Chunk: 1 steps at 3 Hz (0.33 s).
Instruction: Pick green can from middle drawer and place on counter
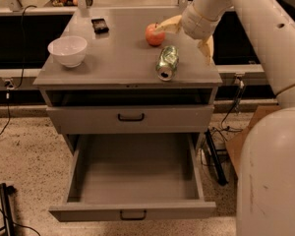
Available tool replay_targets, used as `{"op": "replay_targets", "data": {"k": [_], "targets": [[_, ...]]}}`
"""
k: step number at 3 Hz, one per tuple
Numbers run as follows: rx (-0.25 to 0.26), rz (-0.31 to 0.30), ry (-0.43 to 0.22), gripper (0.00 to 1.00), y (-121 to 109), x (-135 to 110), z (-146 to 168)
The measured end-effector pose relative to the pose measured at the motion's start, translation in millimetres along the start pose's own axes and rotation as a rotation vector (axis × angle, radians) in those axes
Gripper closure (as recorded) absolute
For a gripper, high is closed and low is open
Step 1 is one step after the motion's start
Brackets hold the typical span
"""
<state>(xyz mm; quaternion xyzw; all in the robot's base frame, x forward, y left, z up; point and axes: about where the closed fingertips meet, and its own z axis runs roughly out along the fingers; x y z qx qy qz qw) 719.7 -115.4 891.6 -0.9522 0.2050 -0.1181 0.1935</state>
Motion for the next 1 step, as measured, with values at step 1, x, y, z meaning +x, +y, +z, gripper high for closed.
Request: {"op": "replay_targets", "data": {"k": [1], "targets": [[0.041, 0.006, -0.003, 0.00, -7.6, 2.1, -4.2]]}}
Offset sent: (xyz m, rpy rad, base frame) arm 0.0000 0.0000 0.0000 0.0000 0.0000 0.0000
